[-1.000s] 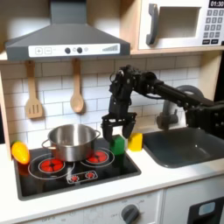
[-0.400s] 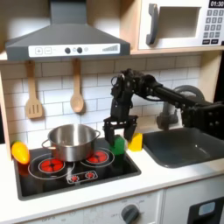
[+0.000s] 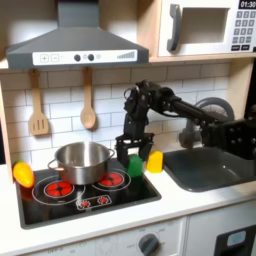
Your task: Reach green block
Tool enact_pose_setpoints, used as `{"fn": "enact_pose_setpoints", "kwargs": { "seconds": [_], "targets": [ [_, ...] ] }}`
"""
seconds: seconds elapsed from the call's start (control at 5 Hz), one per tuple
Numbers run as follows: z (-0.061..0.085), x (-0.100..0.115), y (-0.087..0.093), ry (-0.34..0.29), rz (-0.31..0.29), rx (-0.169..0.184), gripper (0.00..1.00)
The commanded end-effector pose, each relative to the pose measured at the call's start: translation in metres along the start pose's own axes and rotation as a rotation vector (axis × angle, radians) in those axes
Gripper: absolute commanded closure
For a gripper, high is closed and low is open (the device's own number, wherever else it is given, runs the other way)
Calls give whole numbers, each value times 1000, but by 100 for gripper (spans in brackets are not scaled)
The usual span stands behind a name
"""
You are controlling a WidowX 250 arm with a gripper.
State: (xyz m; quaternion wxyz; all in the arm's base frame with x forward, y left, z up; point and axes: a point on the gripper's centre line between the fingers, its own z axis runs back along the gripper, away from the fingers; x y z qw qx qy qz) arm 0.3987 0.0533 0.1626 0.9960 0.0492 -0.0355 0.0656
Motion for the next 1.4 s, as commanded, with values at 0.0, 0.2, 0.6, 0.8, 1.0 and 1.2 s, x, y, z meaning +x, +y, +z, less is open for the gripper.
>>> {"fn": "enact_pose_setpoints", "kwargs": {
  "seconds": [0.0,0.2,0.6,0.8,1.0,1.2],
  "targets": [
    [-7,-5,-1,28,-18,-5,0],
    [-13,-11,-2,40,-32,-8,0],
    [-26,-9,2,60,-38,3,0],
    [-23,-8,0,50,-42,-2,0],
    [-19,-10,2,19,-47,7,0],
    [-22,-7,1,23,-41,0,0]
  ]
}}
